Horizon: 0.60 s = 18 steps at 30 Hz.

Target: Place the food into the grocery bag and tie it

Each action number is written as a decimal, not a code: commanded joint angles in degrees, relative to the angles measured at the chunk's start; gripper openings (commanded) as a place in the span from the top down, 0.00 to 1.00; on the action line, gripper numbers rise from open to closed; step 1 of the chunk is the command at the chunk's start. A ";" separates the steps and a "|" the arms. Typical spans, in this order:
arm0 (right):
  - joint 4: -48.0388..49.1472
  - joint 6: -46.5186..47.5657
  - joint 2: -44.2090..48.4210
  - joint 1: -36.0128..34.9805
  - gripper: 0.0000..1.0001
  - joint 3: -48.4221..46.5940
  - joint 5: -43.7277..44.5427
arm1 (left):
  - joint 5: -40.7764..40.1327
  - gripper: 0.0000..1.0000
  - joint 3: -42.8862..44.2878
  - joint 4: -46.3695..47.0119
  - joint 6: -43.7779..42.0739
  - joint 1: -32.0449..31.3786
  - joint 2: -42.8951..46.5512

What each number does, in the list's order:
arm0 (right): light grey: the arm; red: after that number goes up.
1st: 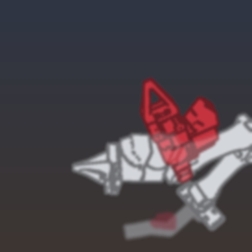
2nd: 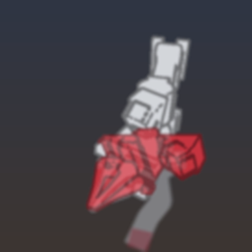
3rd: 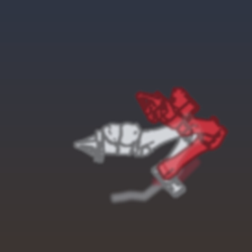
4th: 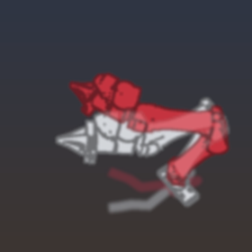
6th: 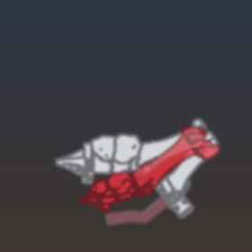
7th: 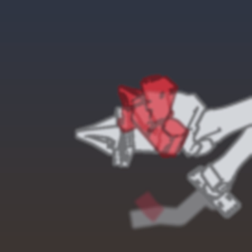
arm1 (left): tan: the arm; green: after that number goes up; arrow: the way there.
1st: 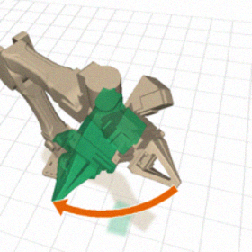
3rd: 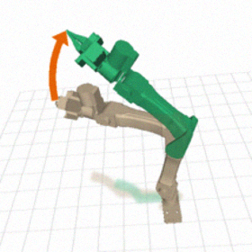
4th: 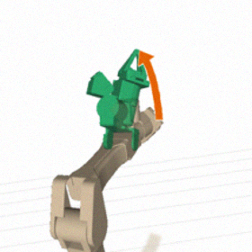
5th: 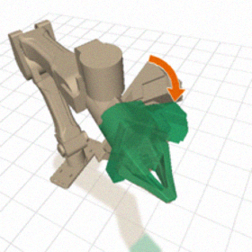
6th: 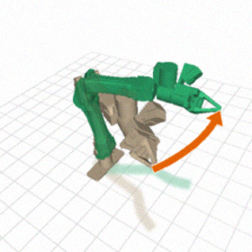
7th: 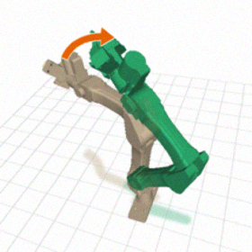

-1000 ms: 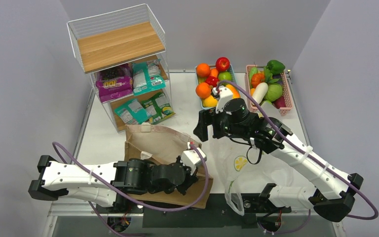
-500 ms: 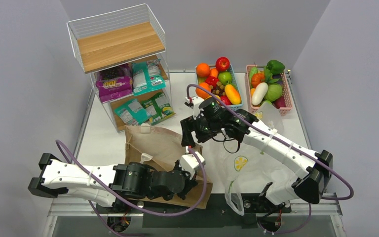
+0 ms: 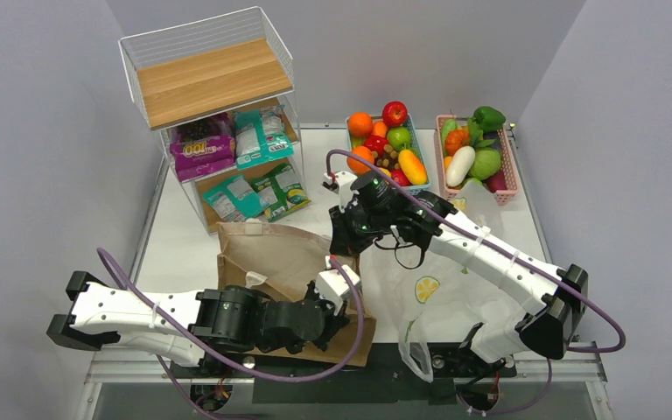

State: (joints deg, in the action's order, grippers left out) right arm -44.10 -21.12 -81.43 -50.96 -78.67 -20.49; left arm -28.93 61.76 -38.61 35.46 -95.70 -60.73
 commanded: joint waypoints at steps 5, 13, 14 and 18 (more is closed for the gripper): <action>3.24 3.94 1.26 0.37 1.00 -8.13 10.36 | -5.01 1.00 6.71 -2.58 -3.00 -0.37 -0.81; 6.03 6.66 2.55 0.70 1.00 -4.53 14.30 | -5.44 0.31 8.97 -2.26 -2.98 -0.36 0.59; 6.08 6.90 2.53 0.82 1.00 -4.37 15.34 | -5.84 0.27 9.38 -2.54 -2.83 -0.34 0.82; 6.73 6.47 1.99 1.71 1.00 -3.76 19.09 | -9.66 0.24 13.51 -4.85 -2.54 -0.11 1.76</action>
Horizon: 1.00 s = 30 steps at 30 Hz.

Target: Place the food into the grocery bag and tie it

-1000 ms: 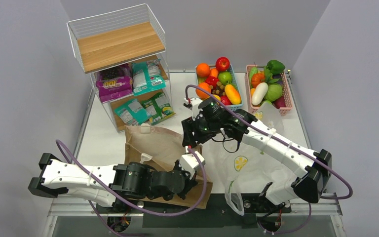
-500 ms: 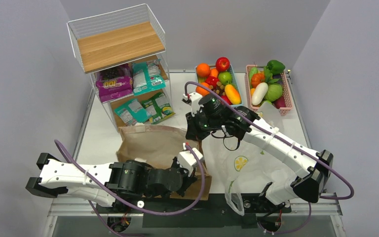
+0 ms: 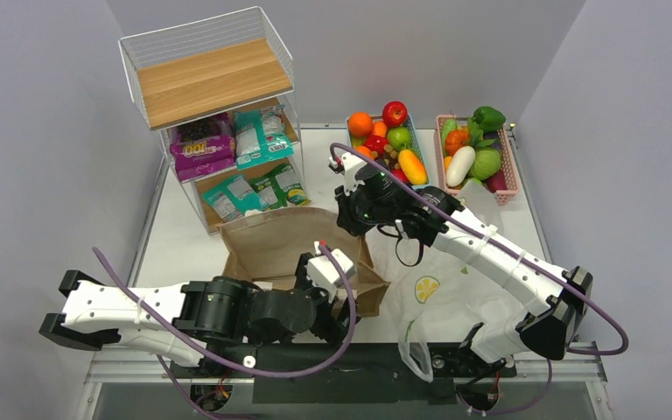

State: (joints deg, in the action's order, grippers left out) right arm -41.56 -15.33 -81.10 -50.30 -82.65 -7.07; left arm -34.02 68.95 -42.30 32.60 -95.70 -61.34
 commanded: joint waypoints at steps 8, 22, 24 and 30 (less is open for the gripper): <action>4.09 0.70 -0.43 1.85 1.00 -0.75 11.54 | -9.56 0.21 13.65 -6.68 -2.60 10.88 3.83; 2.65 0.60 1.44 1.96 1.00 3.10 10.78 | -8.94 0.23 18.16 -5.29 -9.16 44.39 0.38; 2.57 0.49 1.54 1.97 1.00 3.07 10.47 | -9.65 0.23 19.09 -4.77 -10.09 48.26 -1.59; 2.62 0.20 2.01 1.97 1.00 3.88 10.04 | -10.74 0.23 18.49 -2.53 -13.70 55.23 -5.40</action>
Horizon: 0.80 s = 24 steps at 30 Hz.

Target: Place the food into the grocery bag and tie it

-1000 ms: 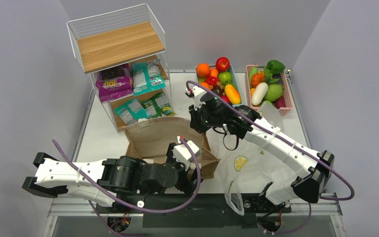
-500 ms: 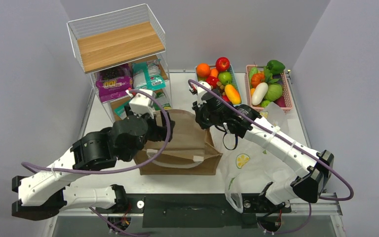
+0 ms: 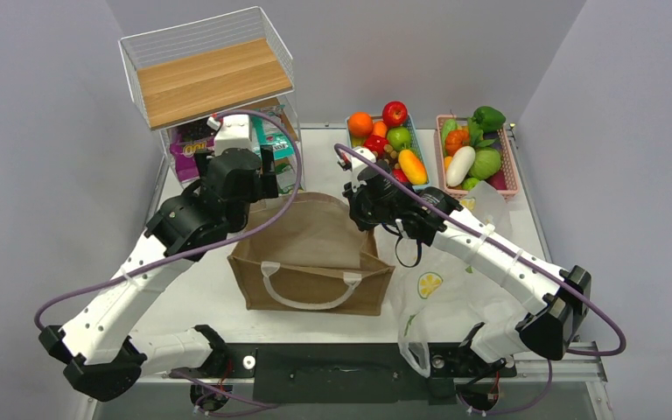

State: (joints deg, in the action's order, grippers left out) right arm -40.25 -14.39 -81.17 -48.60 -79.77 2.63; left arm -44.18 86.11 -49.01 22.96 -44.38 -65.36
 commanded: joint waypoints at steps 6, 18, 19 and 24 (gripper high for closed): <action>1.36 -0.99 1.61 0.24 1.00 1.27 -1.35 | 3.87 0.24 0.86 7.98 -10.93 9.59 -5.43; 1.81 -0.31 2.00 0.26 1.00 1.21 -2.13 | -0.94 0.24 -1.23 14.88 -27.13 11.23 -13.57; 1.78 -0.29 2.07 0.26 1.00 1.25 -2.11 | -1.41 0.24 -1.57 15.69 -27.91 11.24 -13.70; 1.85 -0.26 2.77 0.26 1.00 1.46 -2.14 | -6.34 0.25 -3.61 21.08 -32.32 11.66 -13.98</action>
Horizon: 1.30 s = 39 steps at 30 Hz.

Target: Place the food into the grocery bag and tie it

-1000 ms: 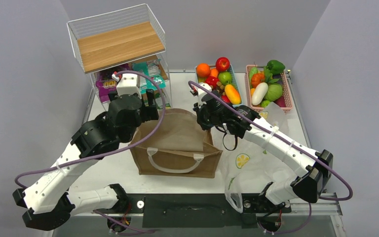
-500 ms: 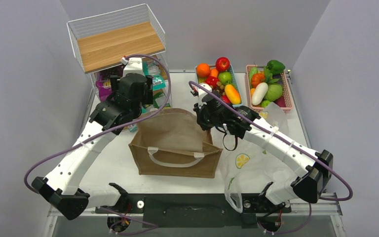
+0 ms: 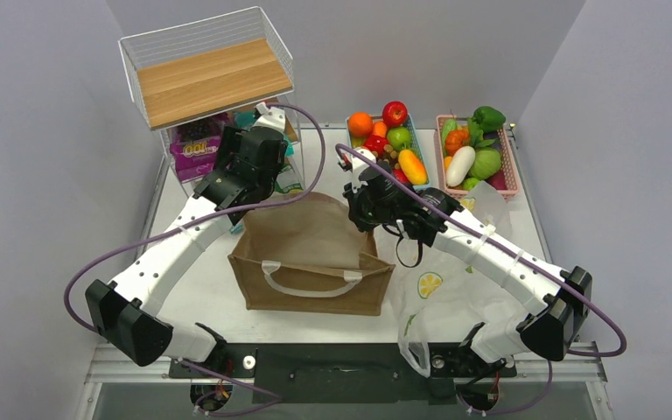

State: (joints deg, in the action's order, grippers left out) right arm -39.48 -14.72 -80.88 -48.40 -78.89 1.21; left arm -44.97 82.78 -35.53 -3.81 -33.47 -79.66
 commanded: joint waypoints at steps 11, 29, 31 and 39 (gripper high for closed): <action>1.15 0.31 4.16 0.06 1.00 1.06 -1.92 | -9.35 0.28 0.04 10.70 -11.58 3.83 -3.38; 1.05 -0.03 3.77 0.06 1.00 1.27 -3.60 | -9.59 0.41 -3.56 14.24 -16.07 8.65 -5.82; 1.06 -0.16 3.47 0.06 1.00 1.32 -3.79 | -9.08 0.47 -3.92 14.22 -16.00 9.13 -5.76; 0.66 -0.22 2.77 -0.02 1.00 0.90 -3.34 | -7.86 0.95 -4.35 13.07 -16.91 9.74 -4.84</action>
State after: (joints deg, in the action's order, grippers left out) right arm -39.57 -14.57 -78.52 -48.40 -77.76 -1.93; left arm -52.12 79.05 -20.73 -20.38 -25.63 -85.84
